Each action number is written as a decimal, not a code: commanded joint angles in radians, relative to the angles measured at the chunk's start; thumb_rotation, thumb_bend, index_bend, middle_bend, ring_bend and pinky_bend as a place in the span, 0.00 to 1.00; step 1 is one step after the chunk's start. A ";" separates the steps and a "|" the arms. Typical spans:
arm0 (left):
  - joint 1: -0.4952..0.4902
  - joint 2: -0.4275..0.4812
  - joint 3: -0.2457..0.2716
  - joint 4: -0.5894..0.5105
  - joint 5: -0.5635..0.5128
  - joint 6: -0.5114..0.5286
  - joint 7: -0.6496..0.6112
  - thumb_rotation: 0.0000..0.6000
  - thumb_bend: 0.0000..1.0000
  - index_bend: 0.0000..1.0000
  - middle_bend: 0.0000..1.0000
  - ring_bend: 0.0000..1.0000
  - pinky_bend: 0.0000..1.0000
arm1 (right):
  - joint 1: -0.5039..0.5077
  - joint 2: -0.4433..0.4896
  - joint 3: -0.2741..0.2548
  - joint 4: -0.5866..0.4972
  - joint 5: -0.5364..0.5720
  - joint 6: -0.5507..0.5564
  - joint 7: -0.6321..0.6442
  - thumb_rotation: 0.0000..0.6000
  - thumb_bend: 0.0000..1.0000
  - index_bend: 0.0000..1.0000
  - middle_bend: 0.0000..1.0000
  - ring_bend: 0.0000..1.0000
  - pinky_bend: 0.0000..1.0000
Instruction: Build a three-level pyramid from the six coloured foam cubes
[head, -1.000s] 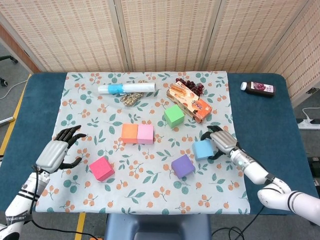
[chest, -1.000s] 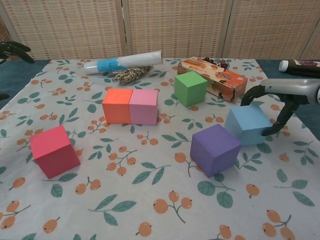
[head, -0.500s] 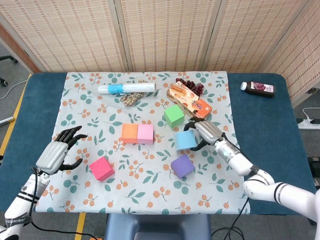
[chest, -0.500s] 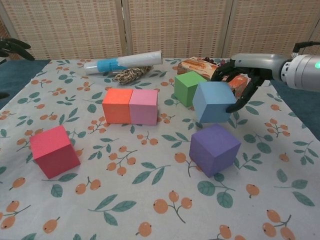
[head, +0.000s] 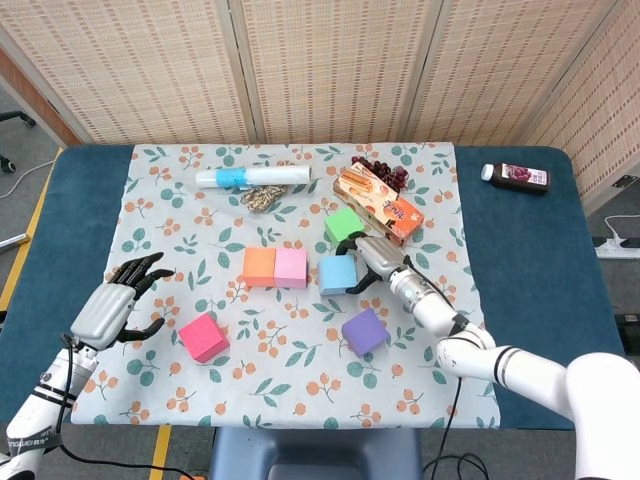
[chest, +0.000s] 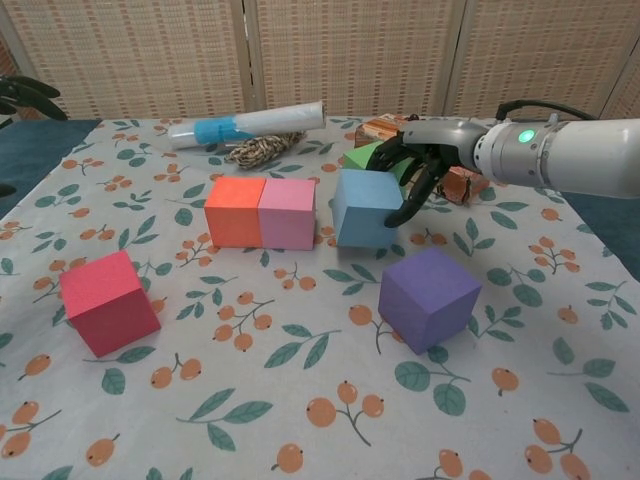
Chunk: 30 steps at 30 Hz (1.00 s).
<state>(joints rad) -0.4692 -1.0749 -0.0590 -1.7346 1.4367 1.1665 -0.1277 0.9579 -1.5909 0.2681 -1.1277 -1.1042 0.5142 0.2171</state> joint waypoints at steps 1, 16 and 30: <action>0.002 0.000 -0.001 0.000 0.001 0.000 -0.003 1.00 0.32 0.18 0.00 0.00 0.09 | 0.016 -0.021 0.006 0.031 0.015 -0.014 -0.005 1.00 0.00 0.37 0.31 0.11 0.23; 0.005 0.001 -0.005 -0.003 0.016 -0.004 -0.013 1.00 0.32 0.16 0.00 0.00 0.09 | 0.010 -0.028 -0.014 0.055 -0.007 0.022 -0.037 1.00 0.00 0.04 0.21 0.05 0.19; 0.032 0.019 -0.004 -0.014 0.042 0.033 -0.014 1.00 0.32 0.16 0.00 0.00 0.09 | -0.027 0.231 -0.011 -0.229 -0.028 0.087 -0.126 1.00 0.00 0.00 0.12 0.01 0.16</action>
<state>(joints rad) -0.4378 -1.0564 -0.0627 -1.7483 1.4783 1.1997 -0.1419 0.9220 -1.3858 0.2487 -1.3381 -1.1433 0.6014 0.1218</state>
